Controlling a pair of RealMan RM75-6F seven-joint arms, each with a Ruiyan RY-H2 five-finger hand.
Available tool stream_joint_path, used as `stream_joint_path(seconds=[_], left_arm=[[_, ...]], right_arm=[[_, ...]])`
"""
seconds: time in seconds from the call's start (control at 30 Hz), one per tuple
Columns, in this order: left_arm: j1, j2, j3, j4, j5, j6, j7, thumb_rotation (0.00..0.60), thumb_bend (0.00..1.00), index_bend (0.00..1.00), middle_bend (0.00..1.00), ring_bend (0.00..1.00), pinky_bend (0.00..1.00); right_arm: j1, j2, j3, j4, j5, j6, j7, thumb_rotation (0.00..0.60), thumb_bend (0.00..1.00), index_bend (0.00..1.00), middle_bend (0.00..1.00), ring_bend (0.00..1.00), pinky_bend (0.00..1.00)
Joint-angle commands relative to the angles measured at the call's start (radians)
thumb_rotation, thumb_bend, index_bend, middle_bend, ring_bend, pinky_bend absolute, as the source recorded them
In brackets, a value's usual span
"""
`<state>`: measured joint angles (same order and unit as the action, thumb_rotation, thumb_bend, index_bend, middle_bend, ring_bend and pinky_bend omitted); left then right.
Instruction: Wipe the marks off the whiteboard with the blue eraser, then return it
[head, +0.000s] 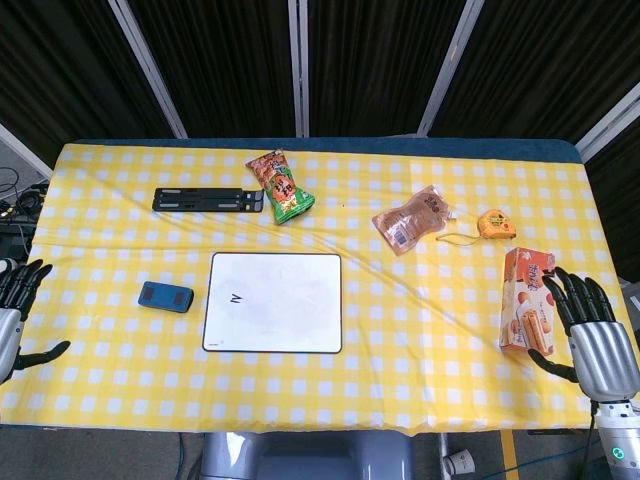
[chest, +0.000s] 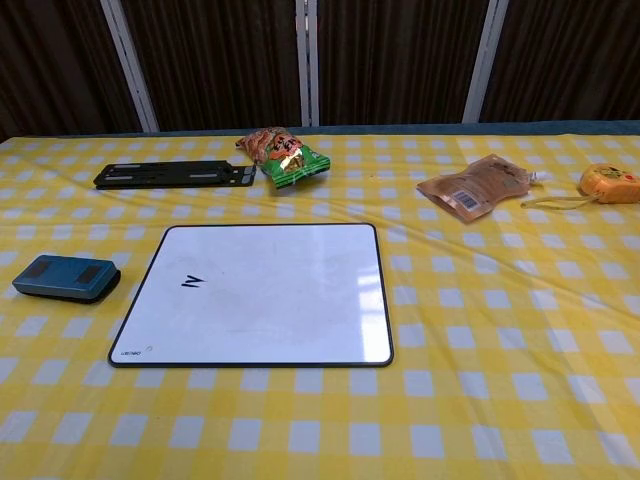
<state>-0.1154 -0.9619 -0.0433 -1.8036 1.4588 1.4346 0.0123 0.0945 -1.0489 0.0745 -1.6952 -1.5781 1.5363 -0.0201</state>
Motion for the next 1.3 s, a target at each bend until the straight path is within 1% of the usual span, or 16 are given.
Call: stream_joint_path(seconds=[0.03, 0.13, 0.3, 0.37, 0.43, 0.53, 0.6, 0.67, 0.7, 0.73, 0.77, 0.83, 0.87, 1.07, 1.3], left_arm=[[0.0, 0.004, 0.001, 0.001, 0.002, -0.002, -0.01, 0.6, 0.0, 0.0, 0.0, 0.0, 0.0], [-0.002, 0.006, 0.001, 0.005, 0.001, -0.008, -0.022, 0.6, 0.0, 0.0, 0.0, 0.0, 0.0], [-0.042, -0.019, -0.017, 0.035, -0.025, -0.065, -0.011, 0.6, 0.0, 0.0, 0.0, 0.0, 0.0], [-0.103, -0.074, -0.051, 0.104, -0.032, -0.119, -0.008, 0.6, 0.0, 0.0, 0.0, 0.0, 0.0], [-0.142, -0.111, -0.065, 0.153, -0.039, -0.163, -0.01, 0.6, 0.0, 0.0, 0.0, 0.0, 0.01], [-0.207, -0.166, -0.077, 0.224, -0.043, -0.245, -0.003, 0.6, 0.0, 0.0, 0.0, 0.0, 0.07], [-0.254, -0.206, -0.076, 0.281, -0.039, -0.31, 0.01, 0.6, 0.0, 0.02, 0.0, 0.01, 0.12], [-0.281, -0.233, -0.075, 0.317, -0.038, -0.346, 0.021, 0.6, 0.02, 0.1, 0.02, 0.06, 0.16], [-0.293, -0.246, -0.075, 0.336, -0.037, -0.36, 0.031, 0.6, 0.04, 0.13, 0.03, 0.09, 0.18], [-0.31, -0.266, -0.074, 0.364, -0.036, -0.377, 0.048, 0.6, 0.08, 0.18, 0.06, 0.13, 0.21], [-0.352, -0.315, -0.063, 0.419, -0.025, -0.435, 0.077, 0.6, 0.12, 0.22, 0.1, 0.17, 0.24], [-0.377, -0.359, -0.058, 0.478, -0.024, -0.466, 0.08, 0.6, 0.17, 0.27, 0.14, 0.21, 0.28], [-0.383, -0.373, -0.054, 0.497, -0.022, -0.473, 0.079, 0.6, 0.18, 0.28, 0.16, 0.22, 0.29], [-0.419, -0.463, -0.024, 0.618, -0.003, -0.515, 0.031, 0.6, 0.22, 0.3, 0.17, 0.24, 0.32], [-0.438, -0.504, -0.009, 0.668, 0.0, -0.533, 0.005, 0.6, 0.22, 0.3, 0.17, 0.27, 0.35]], right_arm=[[0.0, 0.0, -0.001, -0.001, 0.001, -0.001, -0.003, 0.6, 0.0, 0.0, 0.0, 0.0, 0.0], [-0.001, 0.0, 0.0, -0.004, 0.001, 0.0, -0.005, 0.6, 0.0, 0.0, 0.0, 0.0, 0.0], [0.0, 0.002, 0.003, -0.012, 0.01, -0.004, -0.004, 0.6, 0.0, 0.0, 0.0, 0.0, 0.0], [0.003, 0.0, 0.006, -0.013, 0.017, -0.01, -0.018, 0.6, 0.0, 0.0, 0.0, 0.0, 0.0], [0.005, -0.001, 0.008, -0.011, 0.027, -0.016, -0.026, 0.6, 0.0, 0.0, 0.0, 0.0, 0.0], [0.006, -0.002, 0.014, -0.011, 0.048, -0.026, -0.026, 0.6, 0.0, 0.0, 0.0, 0.0, 0.0], [0.01, -0.001, 0.019, -0.01, 0.06, -0.034, -0.025, 0.6, 0.0, 0.0, 0.0, 0.0, 0.0], [0.012, -0.002, 0.022, -0.01, 0.065, -0.038, -0.026, 0.6, 0.0, 0.0, 0.0, 0.0, 0.0], [0.013, -0.002, 0.023, -0.009, 0.067, -0.039, -0.027, 0.6, 0.0, 0.0, 0.0, 0.0, 0.0], [0.015, -0.003, 0.025, -0.008, 0.07, -0.041, -0.029, 0.6, 0.0, 0.0, 0.0, 0.0, 0.0], [0.02, -0.006, 0.028, -0.003, 0.08, -0.053, -0.035, 0.6, 0.0, 0.0, 0.0, 0.0, 0.0], [0.025, -0.011, 0.03, 0.002, 0.09, -0.063, -0.043, 0.6, 0.0, 0.0, 0.0, 0.0, 0.0], [0.027, -0.013, 0.031, 0.003, 0.094, -0.066, -0.047, 0.6, 0.0, 0.0, 0.0, 0.0, 0.0], [0.029, -0.016, 0.037, 0.01, 0.12, -0.078, -0.052, 0.6, 0.0, 0.0, 0.0, 0.0, 0.0], [0.026, -0.014, 0.038, 0.014, 0.136, -0.081, -0.052, 0.6, 0.0, 0.0, 0.0, 0.0, 0.0]])
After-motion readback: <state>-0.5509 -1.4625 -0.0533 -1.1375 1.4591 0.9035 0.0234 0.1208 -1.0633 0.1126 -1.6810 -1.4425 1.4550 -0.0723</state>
